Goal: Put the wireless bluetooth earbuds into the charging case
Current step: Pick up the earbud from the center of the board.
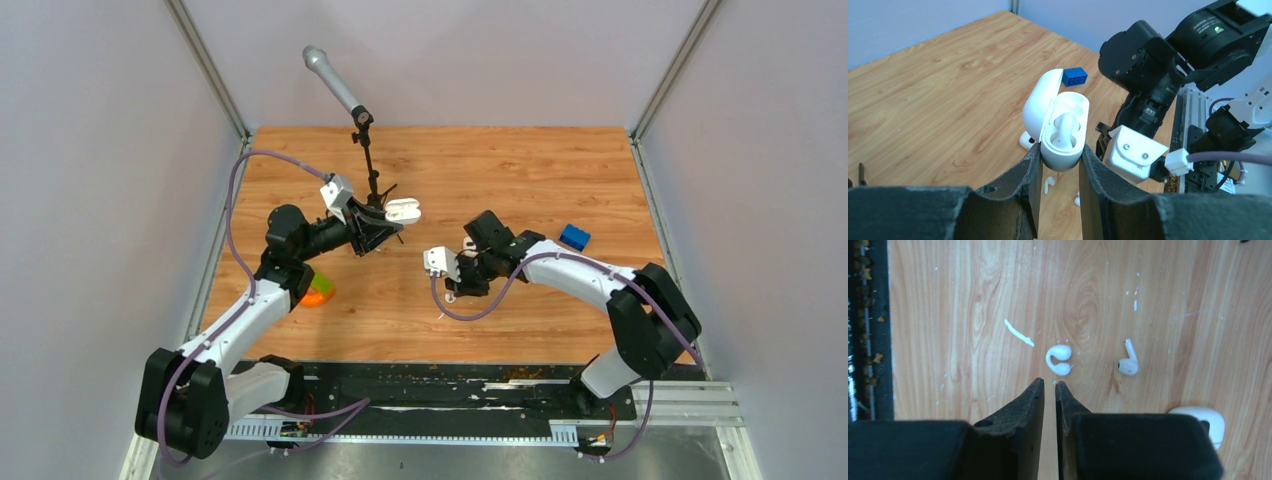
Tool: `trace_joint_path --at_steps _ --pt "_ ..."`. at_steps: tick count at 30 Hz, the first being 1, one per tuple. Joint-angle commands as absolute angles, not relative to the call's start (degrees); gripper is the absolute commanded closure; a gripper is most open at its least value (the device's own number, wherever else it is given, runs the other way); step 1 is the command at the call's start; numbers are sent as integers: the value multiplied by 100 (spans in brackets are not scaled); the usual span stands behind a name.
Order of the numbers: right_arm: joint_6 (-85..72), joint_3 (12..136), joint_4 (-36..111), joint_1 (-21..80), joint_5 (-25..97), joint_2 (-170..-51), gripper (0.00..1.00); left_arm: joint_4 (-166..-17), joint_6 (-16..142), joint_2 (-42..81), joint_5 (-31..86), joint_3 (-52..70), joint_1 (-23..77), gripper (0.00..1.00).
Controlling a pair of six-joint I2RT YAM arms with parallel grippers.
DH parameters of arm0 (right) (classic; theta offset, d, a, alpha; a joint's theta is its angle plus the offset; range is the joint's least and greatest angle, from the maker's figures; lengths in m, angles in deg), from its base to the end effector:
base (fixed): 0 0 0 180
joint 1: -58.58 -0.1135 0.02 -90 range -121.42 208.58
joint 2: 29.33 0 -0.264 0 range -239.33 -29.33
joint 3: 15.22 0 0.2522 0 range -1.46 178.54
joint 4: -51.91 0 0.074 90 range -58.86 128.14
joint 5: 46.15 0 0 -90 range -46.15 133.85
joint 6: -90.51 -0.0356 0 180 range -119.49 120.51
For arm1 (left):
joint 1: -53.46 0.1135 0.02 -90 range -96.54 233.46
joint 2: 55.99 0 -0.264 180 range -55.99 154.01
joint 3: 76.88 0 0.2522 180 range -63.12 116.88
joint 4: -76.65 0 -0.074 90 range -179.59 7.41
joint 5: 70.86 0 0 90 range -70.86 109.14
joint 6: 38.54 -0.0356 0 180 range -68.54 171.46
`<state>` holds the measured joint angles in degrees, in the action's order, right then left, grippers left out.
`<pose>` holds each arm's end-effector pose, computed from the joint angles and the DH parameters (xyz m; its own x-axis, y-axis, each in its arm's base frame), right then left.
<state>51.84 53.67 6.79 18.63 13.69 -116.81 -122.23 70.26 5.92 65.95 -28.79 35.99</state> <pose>0.2138 0.2024 0.2029 0.1372 -0.7657 -0.6284 -0.9901 -0.1246 -0.0644 0.2198 -0.0964 0.2948 -0.2098 -0.1652 -0.9637 0.8774 0.4031 -0.2601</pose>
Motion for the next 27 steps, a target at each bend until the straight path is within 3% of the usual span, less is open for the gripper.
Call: trace_joint_path --at_steps 1,12,27 --pt "5444 5418 1398 1737 1157 -12037 85 -12517 7191 431 6455 -2904 3641 100" --pt "5668 5371 1289 1586 1193 -12400 88 -12475 7257 298 6410 -2993 3728 100" --pt "5879 5408 1327 1584 1256 -12504 81 -12485 7247 341 6384 -3027 3731 100"
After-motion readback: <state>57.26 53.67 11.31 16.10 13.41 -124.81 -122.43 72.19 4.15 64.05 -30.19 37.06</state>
